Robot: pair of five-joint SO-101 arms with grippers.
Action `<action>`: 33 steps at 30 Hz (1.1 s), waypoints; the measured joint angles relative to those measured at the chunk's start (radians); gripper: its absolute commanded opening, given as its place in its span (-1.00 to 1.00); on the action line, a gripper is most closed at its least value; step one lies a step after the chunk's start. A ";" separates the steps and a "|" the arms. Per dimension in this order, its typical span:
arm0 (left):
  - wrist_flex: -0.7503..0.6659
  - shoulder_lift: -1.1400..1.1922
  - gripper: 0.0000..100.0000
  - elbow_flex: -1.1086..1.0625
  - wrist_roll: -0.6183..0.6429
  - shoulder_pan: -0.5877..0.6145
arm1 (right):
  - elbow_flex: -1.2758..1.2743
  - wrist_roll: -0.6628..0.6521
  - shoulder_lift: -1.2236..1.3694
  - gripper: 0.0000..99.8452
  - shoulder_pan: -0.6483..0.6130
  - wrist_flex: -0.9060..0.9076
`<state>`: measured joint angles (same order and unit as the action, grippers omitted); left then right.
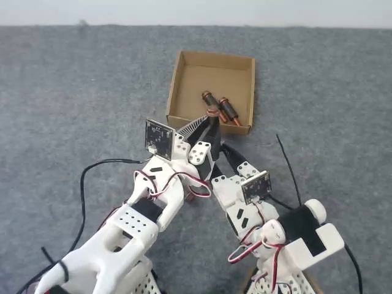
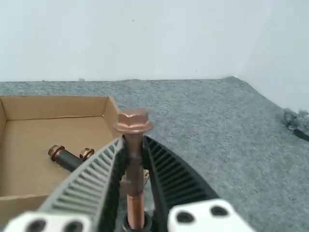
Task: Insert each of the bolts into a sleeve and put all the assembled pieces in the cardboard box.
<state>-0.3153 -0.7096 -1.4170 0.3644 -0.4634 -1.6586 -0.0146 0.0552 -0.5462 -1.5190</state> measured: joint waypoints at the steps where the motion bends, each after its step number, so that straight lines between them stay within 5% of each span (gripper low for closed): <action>1: -0.002 0.000 -0.97 -0.003 0.000 0.000 | 0.000 0.000 0.000 -0.99 0.000 0.000; 16: 0.219 -0.097 -0.97 -0.015 0.006 -0.008 | 0.000 0.000 0.000 -0.99 0.031 -0.005; 33: 0.216 -0.126 -0.97 -0.117 -0.101 -0.080 | 0.000 -0.002 0.000 -0.99 0.031 -0.005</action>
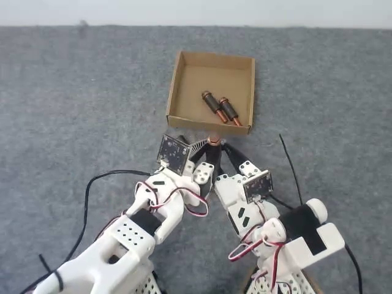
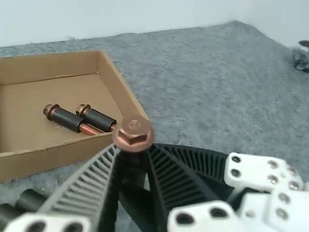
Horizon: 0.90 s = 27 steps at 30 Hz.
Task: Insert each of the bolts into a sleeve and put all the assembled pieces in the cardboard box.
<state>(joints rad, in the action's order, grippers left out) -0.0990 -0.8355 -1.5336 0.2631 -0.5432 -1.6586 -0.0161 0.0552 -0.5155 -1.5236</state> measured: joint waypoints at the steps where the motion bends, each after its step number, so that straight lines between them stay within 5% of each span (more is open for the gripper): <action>1: 0.000 0.000 -0.97 -0.002 0.000 0.000 | 0.000 0.000 0.000 -0.99 0.000 0.000; 18: 0.000 -0.003 -0.96 -0.005 0.000 -0.002 | 0.000 0.000 0.002 -0.99 0.000 0.000; 27: 0.000 -0.003 -0.53 -0.011 0.002 0.002 | 0.000 0.000 0.002 -0.99 0.003 0.000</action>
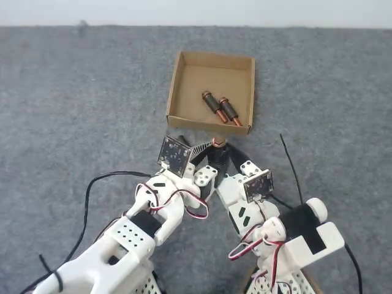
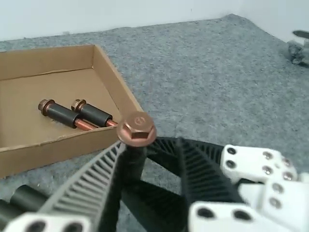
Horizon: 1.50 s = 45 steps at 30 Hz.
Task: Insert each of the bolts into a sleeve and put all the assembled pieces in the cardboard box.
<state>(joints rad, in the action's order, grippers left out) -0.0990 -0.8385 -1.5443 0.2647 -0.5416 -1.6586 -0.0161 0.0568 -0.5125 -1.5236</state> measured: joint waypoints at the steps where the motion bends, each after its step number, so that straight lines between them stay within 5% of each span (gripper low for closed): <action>1: 0.000 0.000 -0.53 -0.002 0.008 0.005 | 0.000 0.000 0.000 -0.99 0.000 0.000; 45: -0.054 0.002 -0.54 -0.023 0.083 0.084 | 0.000 0.000 -0.002 -0.99 0.006 0.000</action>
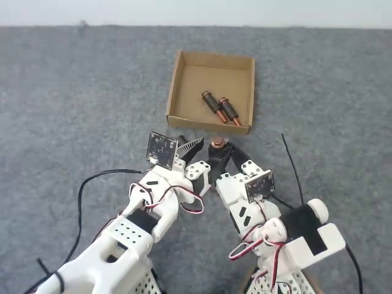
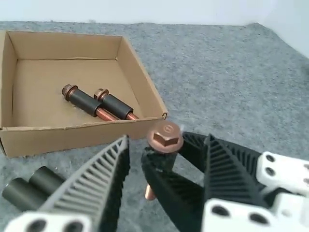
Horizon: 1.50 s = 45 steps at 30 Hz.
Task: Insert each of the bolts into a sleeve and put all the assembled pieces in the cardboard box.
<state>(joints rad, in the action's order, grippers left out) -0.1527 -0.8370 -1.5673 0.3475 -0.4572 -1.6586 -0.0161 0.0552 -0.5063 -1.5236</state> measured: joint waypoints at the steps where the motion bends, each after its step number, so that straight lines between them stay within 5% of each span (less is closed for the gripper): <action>1: 0.000 -0.018 -0.54 0.000 0.000 0.000 | 0.000 0.000 0.000 -0.99 0.000 0.000; 5: 0.043 -0.149 -0.54 0.000 0.005 0.000 | 0.000 0.000 0.000 -0.99 0.000 0.000; 13: 0.407 -0.534 -0.54 0.000 0.005 0.012 | 0.000 0.000 0.000 -0.99 0.003 0.000; 25: 0.723 -0.928 -0.54 0.000 0.005 0.273 | 0.000 0.000 0.000 -0.99 0.021 0.000; 45: 0.962 -0.964 -0.54 -0.127 0.006 0.756 | 0.000 0.000 0.000 -0.99 0.021 0.000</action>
<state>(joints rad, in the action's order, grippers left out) 0.8094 -1.8006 -1.6947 0.3537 0.2992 -1.6586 -0.0161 0.0552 -0.4849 -1.5236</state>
